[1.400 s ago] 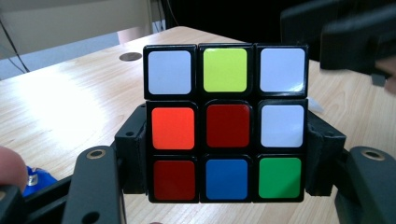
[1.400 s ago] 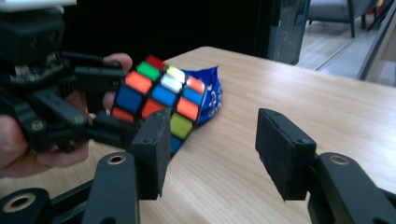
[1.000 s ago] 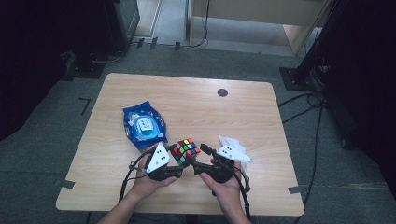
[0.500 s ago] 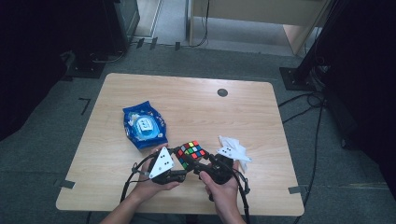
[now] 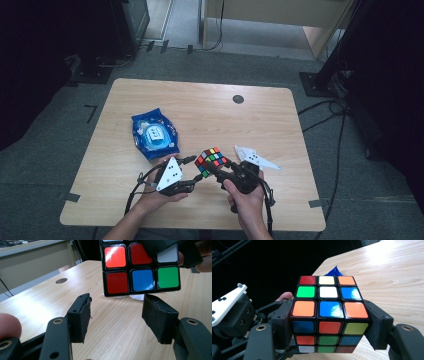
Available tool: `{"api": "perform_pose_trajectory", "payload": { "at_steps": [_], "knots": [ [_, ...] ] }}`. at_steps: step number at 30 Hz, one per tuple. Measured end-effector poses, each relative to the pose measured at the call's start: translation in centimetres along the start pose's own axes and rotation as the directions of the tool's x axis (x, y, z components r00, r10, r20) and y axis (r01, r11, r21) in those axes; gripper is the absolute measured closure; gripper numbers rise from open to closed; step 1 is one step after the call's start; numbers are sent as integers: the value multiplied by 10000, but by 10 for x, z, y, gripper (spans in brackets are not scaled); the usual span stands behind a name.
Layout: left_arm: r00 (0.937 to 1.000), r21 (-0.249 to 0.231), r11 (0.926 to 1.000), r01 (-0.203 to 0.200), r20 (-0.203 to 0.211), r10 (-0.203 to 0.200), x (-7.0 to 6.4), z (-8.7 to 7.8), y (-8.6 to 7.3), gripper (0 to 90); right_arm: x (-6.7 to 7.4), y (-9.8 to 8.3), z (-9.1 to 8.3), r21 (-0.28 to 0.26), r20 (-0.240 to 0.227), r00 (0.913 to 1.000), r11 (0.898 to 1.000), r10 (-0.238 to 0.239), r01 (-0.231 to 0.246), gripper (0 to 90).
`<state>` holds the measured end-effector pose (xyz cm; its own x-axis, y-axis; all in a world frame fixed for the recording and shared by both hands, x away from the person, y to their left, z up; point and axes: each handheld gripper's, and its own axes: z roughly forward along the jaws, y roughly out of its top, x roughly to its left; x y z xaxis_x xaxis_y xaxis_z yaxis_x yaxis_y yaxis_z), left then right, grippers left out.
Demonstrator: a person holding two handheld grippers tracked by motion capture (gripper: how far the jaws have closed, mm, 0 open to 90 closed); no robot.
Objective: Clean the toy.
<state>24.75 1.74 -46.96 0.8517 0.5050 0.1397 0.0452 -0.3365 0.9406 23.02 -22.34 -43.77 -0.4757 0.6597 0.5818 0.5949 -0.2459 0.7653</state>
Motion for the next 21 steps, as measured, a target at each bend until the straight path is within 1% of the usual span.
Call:
{"api": "perform_pose_trajectory", "payload": {
  "at_steps": [3, 6, 8, 10, 12, 14, 17, 19, 21],
  "knots": [
    [9999, -33, 10000, -77, 82, 77, -2, 0, 0, 399, -1, 0, 0, 64, -66, 10000, 10000, 50, -50, 345],
    [9993, -198, 9995, -227, 289, 232, -7, 0, 3, 405, -1, -1, 1, 124, -24, 10000, 9999, 67, -66, 344],
    [9989, -281, 9991, -306, 348, 316, -10, 0, 5, 388, 0, -3, 3, 216, -18, 10000, 9998, 11, -11, 344],
    [9991, -257, 9992, -315, 284, 322, -12, 1, 6, 350, 2, -5, 6, 411, 25, 10000, 9991, -48, 47, 344],
    [9993, -227, 9994, -266, 271, 272, -12, 2, 6, 334, 2, -6, 7, 418, 67, 10000, 9991, -47, 44, 345],
    [9994, -162, 9994, -291, 186, 294, -12, 2, 6, 287, 2, -6, 7, 533, 93, 10000, 9986, -25, 20, 345],
    [9993, -127, 9992, -367, -103, 366, -13, 4, 6, 208, 3, -6, 7, 720, 165, 9998, 9974, 55, -67, 346],
    [9990, -114, 9991, -419, -186, 417, -14, 4, 6, 170, 3, -6, 7, 853, 157, 9999, 9963, 46, -60, 345],
    [9984, -131, 9985, -535, -176, 533, -14, 4, 6, 166, 3, -5, 7, 959, 160, 9999, 9954, 27, -42, 346]
  ]
}}
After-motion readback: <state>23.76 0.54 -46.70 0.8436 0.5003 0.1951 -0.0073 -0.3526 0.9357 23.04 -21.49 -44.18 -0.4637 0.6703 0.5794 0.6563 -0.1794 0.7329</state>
